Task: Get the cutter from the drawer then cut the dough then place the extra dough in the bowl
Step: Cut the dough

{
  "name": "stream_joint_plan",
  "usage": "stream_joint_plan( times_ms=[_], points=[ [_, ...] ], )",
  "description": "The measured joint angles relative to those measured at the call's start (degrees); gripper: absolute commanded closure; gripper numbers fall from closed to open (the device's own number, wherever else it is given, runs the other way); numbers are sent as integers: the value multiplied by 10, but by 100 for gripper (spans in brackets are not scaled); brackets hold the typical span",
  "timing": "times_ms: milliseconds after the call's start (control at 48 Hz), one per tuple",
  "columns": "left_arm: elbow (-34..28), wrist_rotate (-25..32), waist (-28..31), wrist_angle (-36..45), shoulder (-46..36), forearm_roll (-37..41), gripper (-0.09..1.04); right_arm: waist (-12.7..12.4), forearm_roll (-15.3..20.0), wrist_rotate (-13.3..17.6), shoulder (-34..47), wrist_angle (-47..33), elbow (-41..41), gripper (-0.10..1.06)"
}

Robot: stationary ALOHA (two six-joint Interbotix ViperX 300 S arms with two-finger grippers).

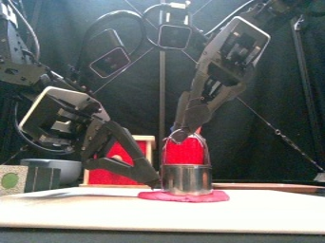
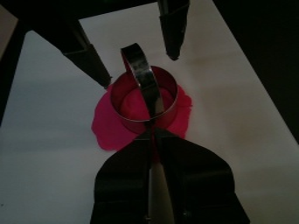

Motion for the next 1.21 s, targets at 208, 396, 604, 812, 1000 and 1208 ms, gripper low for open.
stream_joint_plan(
  times_ms=[208,396,604,812,1000,1208],
  points=[
    [-5,0,-1,-1,13,-3,41,-1,-12,0,30,52,-32,15],
    [-7,0,-2,-5,20,-4,41,-1,-13,-4,41,64,-41,26],
    [-9,0,-2,-4,22,-7,42,-1,-13,0,41,72,-48,37],
    [-10,-1,-2,-4,25,-7,42,0,-13,0,41,86,-57,37],
    [-11,-1,-2,-4,27,-11,45,0,-13,-1,41,97,-62,37],
    [-11,-1,-1,-2,27,-12,51,0,-13,0,33,107,-63,37]
  ],
)
